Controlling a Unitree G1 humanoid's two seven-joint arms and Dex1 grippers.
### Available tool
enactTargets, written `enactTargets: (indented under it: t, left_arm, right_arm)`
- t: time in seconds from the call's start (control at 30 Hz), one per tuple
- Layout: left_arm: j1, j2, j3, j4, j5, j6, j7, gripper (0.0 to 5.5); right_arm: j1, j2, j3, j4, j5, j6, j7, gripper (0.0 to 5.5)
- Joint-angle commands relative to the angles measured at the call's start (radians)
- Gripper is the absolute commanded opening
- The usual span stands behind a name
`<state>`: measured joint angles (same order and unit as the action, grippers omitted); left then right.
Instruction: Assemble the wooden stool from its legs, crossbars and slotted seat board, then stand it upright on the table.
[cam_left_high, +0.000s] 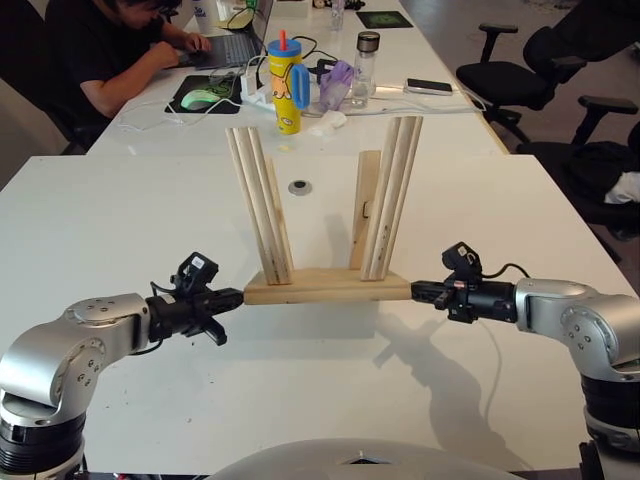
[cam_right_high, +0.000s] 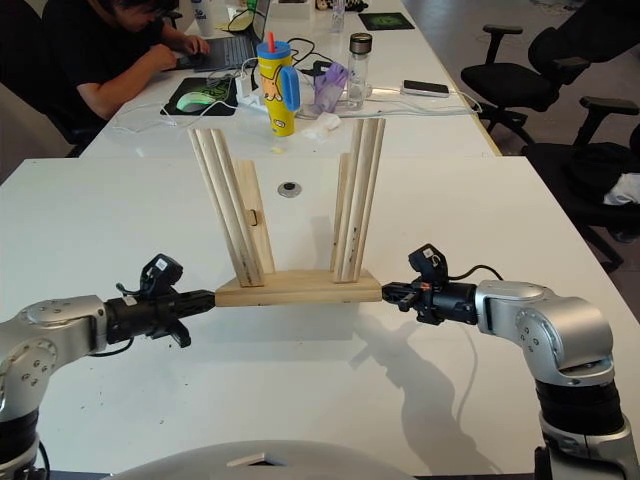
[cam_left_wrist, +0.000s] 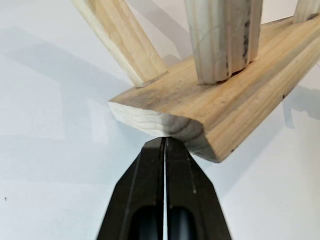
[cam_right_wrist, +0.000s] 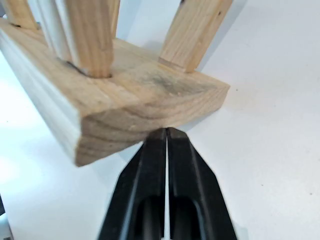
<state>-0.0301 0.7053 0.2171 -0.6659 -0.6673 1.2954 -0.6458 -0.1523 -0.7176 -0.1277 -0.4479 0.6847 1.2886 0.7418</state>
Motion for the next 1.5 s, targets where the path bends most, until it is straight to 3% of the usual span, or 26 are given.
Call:
enactTargets:
  t: [0.03,0.1,0.33,0.47,0.73,0.97,1.13,1.3,1.43,1.5]
  left_arm:
    - [0.021,0.142,-0.174,0.038,0.074,-0.293,-0.212,0.05]
    - [0.061,0.25,-0.235,0.156,0.279,-0.517,-0.238,0.05]
    - [0.114,0.322,-0.235,0.328,0.422,-0.771,-0.301,0.95]
    - [0.139,0.382,-0.206,0.411,0.45,-0.876,-0.385,1.51]
    - [-0.125,0.281,-0.2,0.622,0.422,-1.052,-0.433,2.56]
    - [-0.24,0.224,-0.314,0.783,0.478,-1.23,-0.573,3.45]
    - [-0.338,0.167,-0.347,0.962,0.55,-1.373,-0.569,4.22]
    - [-0.425,0.096,-0.364,1.071,0.562,-1.463,-0.586,5.0]
    - [-0.429,0.067,-0.391,1.089,0.562,-1.497,-0.629,5.03]
    - [-0.424,0.065,-0.399,1.093,0.57,-1.506,-0.638,4.73]
  right_arm:
    - [-0.043,0.018,0.139,-0.09,0.066,-0.193,0.192,0.0]
    - [-0.02,-0.023,0.193,-0.002,-0.097,-0.339,0.174,0.0]
    - [-0.045,-0.001,0.154,0.204,-0.173,-0.479,0.142,0.0]
    - [-0.006,-0.079,0.191,0.297,-0.272,-0.611,0.205,0.56]
    - [-0.005,-0.056,0.206,0.268,-0.253,-0.704,0.318,1.65]
    - [-0.044,-0.009,0.254,0.248,-0.268,-0.725,0.326,2.58]
    - [-0.109,0.044,0.313,0.295,-0.314,-0.769,0.321,3.4]
    - [-0.137,0.079,0.352,0.34,-0.344,-0.82,0.332,3.42]
    - [-0.15,0.096,0.344,0.367,-0.332,-0.845,0.341,2.9]
    - [-0.154,0.103,0.34,0.378,-0.33,-0.858,0.341,2.5]
